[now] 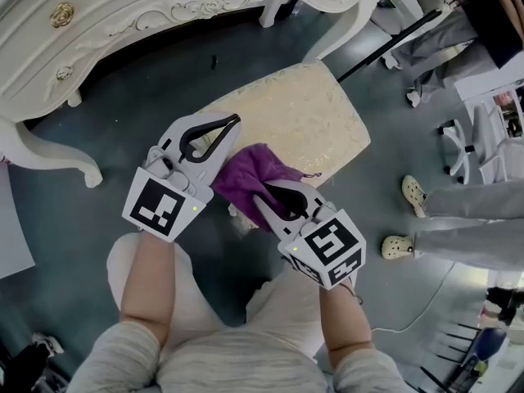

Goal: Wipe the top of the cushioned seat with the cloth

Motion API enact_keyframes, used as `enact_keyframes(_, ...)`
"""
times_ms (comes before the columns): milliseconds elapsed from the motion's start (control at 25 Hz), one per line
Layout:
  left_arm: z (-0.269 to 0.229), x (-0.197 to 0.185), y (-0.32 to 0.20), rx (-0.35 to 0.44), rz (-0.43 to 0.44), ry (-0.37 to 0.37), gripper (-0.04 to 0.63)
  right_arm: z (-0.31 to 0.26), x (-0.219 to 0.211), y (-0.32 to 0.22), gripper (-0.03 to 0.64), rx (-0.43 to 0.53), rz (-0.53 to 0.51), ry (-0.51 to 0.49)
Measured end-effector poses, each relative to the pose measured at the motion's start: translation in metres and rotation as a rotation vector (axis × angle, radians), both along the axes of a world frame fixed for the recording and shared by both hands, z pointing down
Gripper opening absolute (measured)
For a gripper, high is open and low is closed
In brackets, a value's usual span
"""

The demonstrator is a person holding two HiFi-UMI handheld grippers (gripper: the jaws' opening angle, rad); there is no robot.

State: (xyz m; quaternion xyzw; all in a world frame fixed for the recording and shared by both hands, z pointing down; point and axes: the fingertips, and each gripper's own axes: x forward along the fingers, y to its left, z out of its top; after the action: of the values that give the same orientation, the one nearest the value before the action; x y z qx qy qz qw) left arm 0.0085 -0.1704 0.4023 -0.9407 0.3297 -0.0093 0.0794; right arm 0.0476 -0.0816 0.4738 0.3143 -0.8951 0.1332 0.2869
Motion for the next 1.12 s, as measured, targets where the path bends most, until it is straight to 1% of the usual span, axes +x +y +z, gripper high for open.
enact_keyframes(80,-0.002,-0.002,0.000,0.007,-0.005,0.004,0.014,-0.003,-0.003,0.001,0.052,-0.006,-0.010,-0.034)
enact_keyframes(200,-0.003,-0.005,-0.001,0.009,-0.018,0.000,0.014,-0.014,-0.001,-0.006,0.052,0.026,-0.003,-0.070)
enact_keyframes(280,-0.002,-0.006,-0.002,0.008,-0.023,-0.007,0.014,-0.023,0.010,-0.019,0.052,0.064,0.034,-0.075)
enact_keyframes(360,0.000,-0.005,-0.002,0.008,-0.021,-0.015,0.014,-0.033,0.029,-0.039,0.052,0.113,0.096,-0.067)
enact_keyframes(560,0.003,-0.003,-0.001,0.007,-0.008,-0.026,0.014,-0.052,0.099,-0.098,0.052,0.219,0.302,-0.007)
enact_keyframes(680,0.004,-0.003,0.000,0.003,-0.008,-0.027,0.014,-0.054,0.135,-0.130,0.052,0.259,0.396,0.045)
enact_keyframes(800,0.004,-0.002,0.000,0.003,-0.009,-0.026,0.014,-0.052,0.159,-0.151,0.052,0.272,0.451,0.088)
enact_keyframes(1000,0.002,-0.001,0.001,0.011,-0.005,-0.024,0.014,-0.053,0.184,-0.172,0.052,0.303,0.527,0.131)
enact_keyframes(1120,0.004,0.000,0.001,0.007,-0.004,-0.028,0.014,-0.052,0.198,-0.186,0.052,0.301,0.564,0.146)
